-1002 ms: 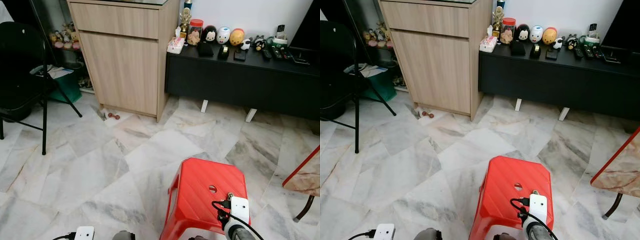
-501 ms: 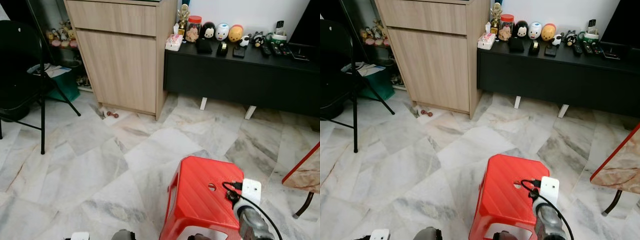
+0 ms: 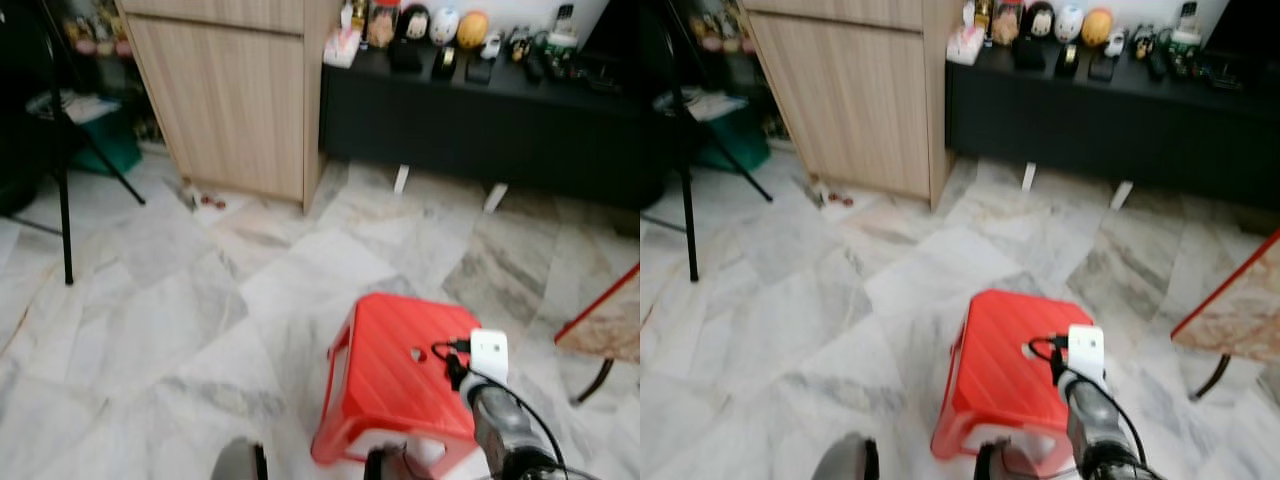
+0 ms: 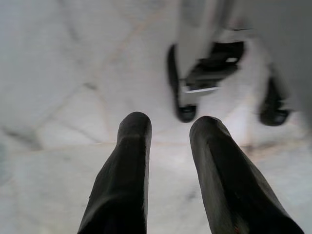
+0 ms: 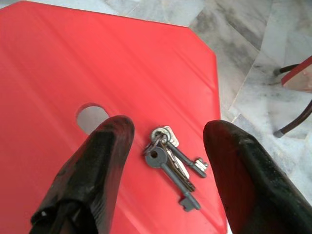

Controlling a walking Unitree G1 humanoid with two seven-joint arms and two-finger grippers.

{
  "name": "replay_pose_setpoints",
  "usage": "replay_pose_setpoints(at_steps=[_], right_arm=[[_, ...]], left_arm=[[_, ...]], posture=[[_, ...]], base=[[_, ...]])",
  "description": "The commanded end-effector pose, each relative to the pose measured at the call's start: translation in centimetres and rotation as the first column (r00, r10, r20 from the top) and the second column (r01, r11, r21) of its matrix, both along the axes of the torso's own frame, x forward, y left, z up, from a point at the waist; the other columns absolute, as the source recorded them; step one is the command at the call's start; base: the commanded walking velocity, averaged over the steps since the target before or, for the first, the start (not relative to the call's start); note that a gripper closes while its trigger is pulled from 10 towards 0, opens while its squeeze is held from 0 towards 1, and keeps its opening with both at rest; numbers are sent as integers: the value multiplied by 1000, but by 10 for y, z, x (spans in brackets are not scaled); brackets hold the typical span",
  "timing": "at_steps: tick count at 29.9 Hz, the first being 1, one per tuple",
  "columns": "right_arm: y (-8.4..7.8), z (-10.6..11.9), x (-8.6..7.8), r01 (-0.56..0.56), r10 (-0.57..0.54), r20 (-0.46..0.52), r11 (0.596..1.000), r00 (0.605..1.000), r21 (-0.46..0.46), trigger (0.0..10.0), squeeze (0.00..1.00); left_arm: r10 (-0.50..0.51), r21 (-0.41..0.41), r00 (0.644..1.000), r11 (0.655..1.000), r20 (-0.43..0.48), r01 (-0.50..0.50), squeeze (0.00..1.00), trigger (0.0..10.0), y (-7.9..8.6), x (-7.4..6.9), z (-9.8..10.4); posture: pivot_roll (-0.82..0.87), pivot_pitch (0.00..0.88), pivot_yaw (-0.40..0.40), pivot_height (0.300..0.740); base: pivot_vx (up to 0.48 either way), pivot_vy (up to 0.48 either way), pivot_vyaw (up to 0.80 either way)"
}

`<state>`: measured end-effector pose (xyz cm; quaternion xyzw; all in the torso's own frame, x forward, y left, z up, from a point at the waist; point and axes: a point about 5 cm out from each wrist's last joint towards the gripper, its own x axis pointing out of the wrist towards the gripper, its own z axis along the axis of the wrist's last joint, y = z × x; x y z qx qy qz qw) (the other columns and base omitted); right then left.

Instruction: Hang keys on a hook

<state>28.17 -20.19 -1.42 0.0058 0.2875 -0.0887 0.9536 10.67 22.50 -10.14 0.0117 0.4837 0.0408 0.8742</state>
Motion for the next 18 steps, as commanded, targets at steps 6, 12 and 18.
replay_pose_setpoints(at_steps=[6, 12, 18], right_arm=[[8, -6, -8, -25, 24, 29, 999, 999, 39, 10000, 0], [0, -19, -27, 14, -14, -7, 999, 1000, 50, 10000, 0], [-1, -20, -30, 68, -71, 29, 992, 997, 106, 10000, 0]], left_arm=[[-3, -4, 998, 1000, 55, 3, 0, 10000, -6, 11, 3], [-4, 1, 995, 1000, 101, 4, 0, 10000, -6, 28, 8], [-15, 7, 992, 1000, 128, 14, 0, 10000, -5, 41, 13]], posture=[[51, 191, -121, 650], [55, 160, -117, 650], [57, 133, -104, 650]], base=[[0, 0, 0], [0, 0, 0], [0, 0, 0]])
